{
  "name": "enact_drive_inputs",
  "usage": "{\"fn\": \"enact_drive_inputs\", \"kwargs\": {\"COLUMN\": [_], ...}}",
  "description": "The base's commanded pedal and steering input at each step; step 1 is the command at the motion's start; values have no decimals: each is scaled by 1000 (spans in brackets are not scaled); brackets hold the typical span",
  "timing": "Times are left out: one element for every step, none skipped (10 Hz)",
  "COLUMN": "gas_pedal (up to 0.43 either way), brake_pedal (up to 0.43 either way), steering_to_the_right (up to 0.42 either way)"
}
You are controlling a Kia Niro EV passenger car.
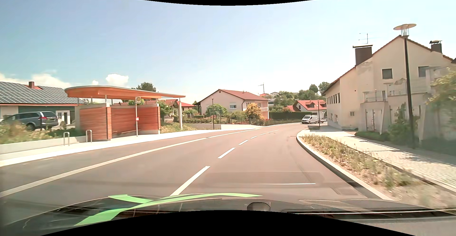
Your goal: Follow the waypoints while adhering to traffic rules and regulations
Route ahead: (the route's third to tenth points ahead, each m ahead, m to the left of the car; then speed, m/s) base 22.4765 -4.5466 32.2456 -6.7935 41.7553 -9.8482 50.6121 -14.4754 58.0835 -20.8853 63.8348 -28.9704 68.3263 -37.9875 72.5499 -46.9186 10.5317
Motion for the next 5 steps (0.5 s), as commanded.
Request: {"fn": "enact_drive_inputs", "kwargs": {"gas_pedal": [118, 118, 118, 118, 118], "brake_pedal": [0, 0, 0, 0, 0], "steering_to_the_right": [64, 69, 71, 72, 72]}}
